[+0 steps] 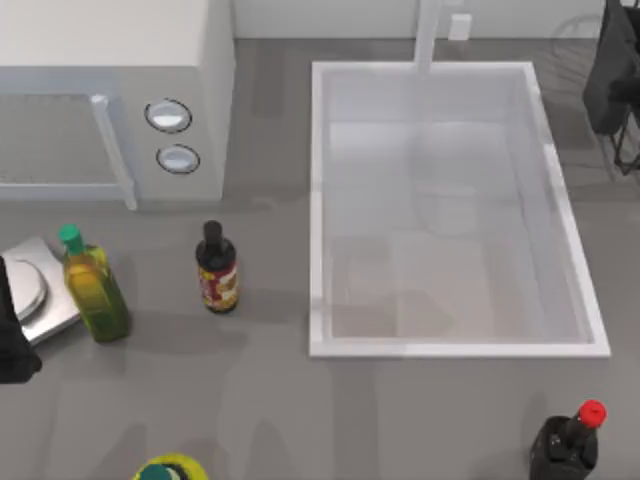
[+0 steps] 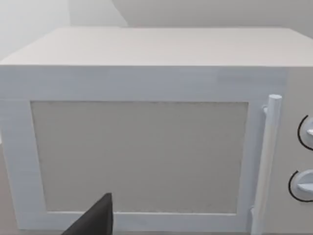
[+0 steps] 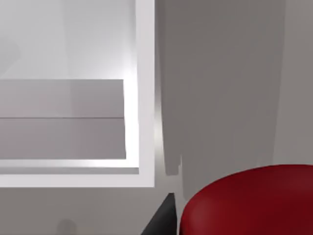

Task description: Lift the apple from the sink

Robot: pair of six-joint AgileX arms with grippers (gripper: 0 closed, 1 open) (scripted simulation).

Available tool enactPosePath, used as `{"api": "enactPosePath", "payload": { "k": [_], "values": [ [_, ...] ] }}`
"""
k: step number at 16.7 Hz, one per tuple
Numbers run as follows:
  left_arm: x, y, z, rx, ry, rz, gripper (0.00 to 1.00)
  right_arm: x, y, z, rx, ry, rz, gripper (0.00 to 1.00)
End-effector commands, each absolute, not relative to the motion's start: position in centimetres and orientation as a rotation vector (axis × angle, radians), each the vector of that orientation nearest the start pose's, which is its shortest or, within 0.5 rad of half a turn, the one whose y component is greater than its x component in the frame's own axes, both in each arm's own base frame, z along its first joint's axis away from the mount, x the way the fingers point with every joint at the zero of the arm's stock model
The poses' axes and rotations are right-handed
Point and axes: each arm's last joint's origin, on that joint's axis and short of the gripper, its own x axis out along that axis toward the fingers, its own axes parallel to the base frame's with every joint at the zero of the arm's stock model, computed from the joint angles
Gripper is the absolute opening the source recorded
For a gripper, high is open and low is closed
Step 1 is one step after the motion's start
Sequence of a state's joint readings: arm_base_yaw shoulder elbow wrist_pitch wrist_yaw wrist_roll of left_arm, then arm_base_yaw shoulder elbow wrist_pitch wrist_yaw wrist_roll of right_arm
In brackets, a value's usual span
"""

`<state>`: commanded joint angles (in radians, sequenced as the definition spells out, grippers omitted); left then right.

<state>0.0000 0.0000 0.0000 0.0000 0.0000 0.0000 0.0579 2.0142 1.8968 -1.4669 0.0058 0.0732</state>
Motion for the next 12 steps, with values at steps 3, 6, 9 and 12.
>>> {"api": "enactPosePath", "payload": {
  "k": [3, 6, 9, 12],
  "values": [
    [10.6, -0.1, 16.0, 0.0, 0.0, 0.0, 1.0, 37.4, -0.6, 27.0, 0.007, 1.574, -0.008, 0.0],
    [10.6, -0.1, 16.0, 0.0, 0.0, 0.0, 1.0, 37.2, -1.0, 27.0, 0.008, 1.571, -0.008, 0.0],
    [10.6, -0.1, 16.0, 0.0, 0.0, 0.0, 1.0, 37.3, -0.9, 26.8, 0.006, 1.576, -0.008, 0.0],
    [10.6, -0.1, 16.0, 0.0, 0.0, 0.0, 1.0, 37.5, -0.9, 24.9, 0.007, 1.578, -0.008, 0.0]
  ]
}}
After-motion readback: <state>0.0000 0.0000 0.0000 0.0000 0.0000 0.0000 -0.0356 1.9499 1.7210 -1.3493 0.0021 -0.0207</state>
